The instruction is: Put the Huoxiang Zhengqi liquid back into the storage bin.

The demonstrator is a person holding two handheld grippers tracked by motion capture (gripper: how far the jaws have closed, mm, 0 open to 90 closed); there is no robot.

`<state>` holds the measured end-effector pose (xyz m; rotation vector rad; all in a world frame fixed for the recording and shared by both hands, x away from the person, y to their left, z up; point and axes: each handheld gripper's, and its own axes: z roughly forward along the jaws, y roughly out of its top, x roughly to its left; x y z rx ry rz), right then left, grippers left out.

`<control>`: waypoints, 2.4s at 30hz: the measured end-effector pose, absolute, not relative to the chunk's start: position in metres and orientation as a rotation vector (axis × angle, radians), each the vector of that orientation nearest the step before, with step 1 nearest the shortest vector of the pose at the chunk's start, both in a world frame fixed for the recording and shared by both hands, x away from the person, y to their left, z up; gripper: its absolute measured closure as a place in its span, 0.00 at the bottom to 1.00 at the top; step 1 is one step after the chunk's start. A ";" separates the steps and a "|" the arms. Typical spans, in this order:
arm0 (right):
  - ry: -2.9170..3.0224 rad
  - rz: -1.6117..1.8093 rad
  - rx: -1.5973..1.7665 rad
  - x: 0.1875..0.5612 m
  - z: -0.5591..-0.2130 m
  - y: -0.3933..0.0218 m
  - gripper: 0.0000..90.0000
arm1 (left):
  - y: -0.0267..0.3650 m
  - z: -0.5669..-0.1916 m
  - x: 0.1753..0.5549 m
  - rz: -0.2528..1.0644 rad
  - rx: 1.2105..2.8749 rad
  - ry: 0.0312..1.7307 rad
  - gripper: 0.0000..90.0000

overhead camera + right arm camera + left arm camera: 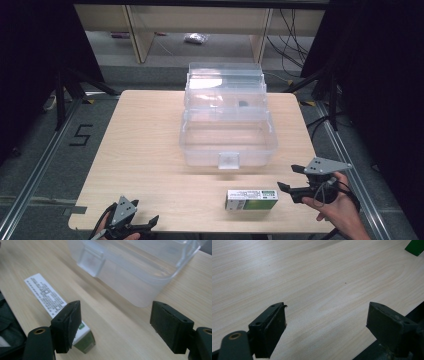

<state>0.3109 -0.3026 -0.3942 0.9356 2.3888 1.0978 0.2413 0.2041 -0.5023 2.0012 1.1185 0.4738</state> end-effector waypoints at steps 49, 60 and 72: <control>2.903 0.571 0.394 0.329 -0.419 -0.194 0.38 | 0.205 -0.501 0.241 0.485 1.985 1.121 0.17; 2.951 0.510 0.362 0.336 -0.428 -0.189 0.47 | 0.205 -0.501 0.241 0.484 1.988 1.120 0.17; 3.002 0.424 0.298 0.336 -0.433 -0.183 0.62 | 0.204 -0.501 0.240 0.479 1.985 1.119 0.17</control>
